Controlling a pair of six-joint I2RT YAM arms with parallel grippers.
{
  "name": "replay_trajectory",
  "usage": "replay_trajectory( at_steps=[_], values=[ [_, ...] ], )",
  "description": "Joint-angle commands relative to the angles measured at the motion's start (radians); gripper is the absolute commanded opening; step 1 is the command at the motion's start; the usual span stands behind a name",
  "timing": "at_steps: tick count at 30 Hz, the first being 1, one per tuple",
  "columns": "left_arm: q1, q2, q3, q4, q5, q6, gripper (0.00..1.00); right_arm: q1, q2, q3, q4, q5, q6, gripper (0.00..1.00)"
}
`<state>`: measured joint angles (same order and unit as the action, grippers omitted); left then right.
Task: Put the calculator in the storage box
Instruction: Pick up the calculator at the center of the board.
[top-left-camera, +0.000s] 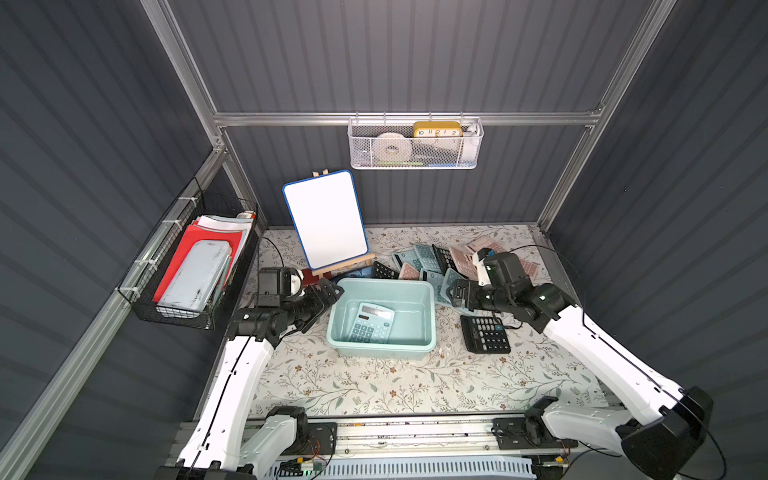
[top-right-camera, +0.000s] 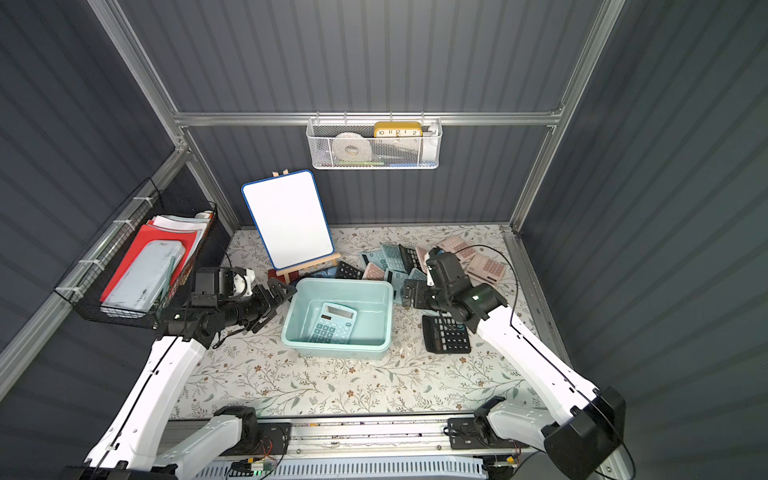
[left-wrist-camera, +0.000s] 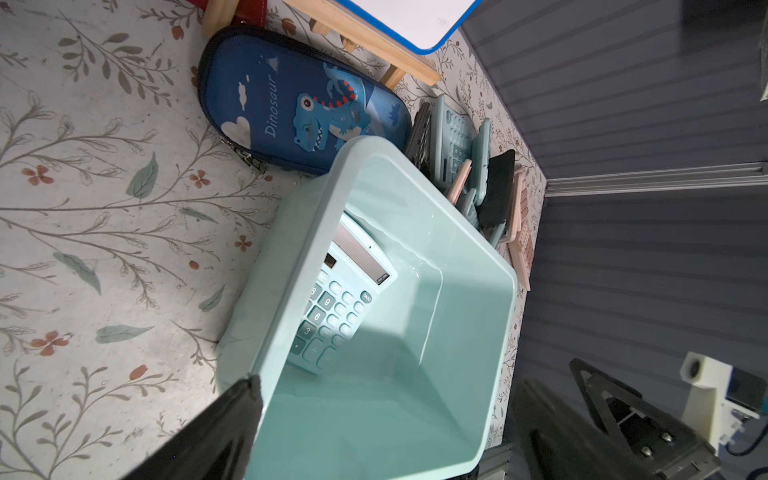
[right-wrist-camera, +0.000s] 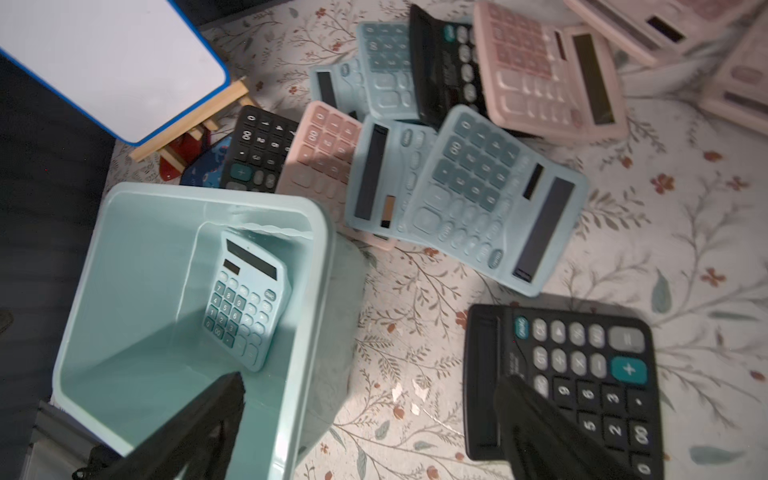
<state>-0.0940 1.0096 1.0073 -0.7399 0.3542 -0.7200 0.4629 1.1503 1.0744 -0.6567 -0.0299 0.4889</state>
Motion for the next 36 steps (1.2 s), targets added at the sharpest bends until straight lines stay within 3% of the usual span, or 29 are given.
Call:
replay_trajectory(
  at_steps=[1,8,18,27,36],
  values=[
    [-0.007,0.019,0.025,0.024,0.029,0.005,0.99,-0.081,-0.048,-0.066,0.000,-0.044,0.066,0.99],
    [-0.007,0.043,0.013,0.040,0.025,0.010,0.99,-0.228,-0.058,-0.181,0.101,-0.134,0.103,0.99],
    [-0.007,0.059,0.035,0.063,0.030,0.021,0.99,-0.414,0.147,-0.193,0.247,-0.331,0.079,0.90],
    [-0.030,0.281,0.332,0.092,0.083,0.097,0.99,-0.500,0.335,-0.146,0.300,-0.438,0.038,0.85],
    [-0.245,0.666,0.748,0.055,0.004,0.177,0.91,-0.523,0.454,-0.113,0.329,-0.473,0.043,0.82]
  ],
)
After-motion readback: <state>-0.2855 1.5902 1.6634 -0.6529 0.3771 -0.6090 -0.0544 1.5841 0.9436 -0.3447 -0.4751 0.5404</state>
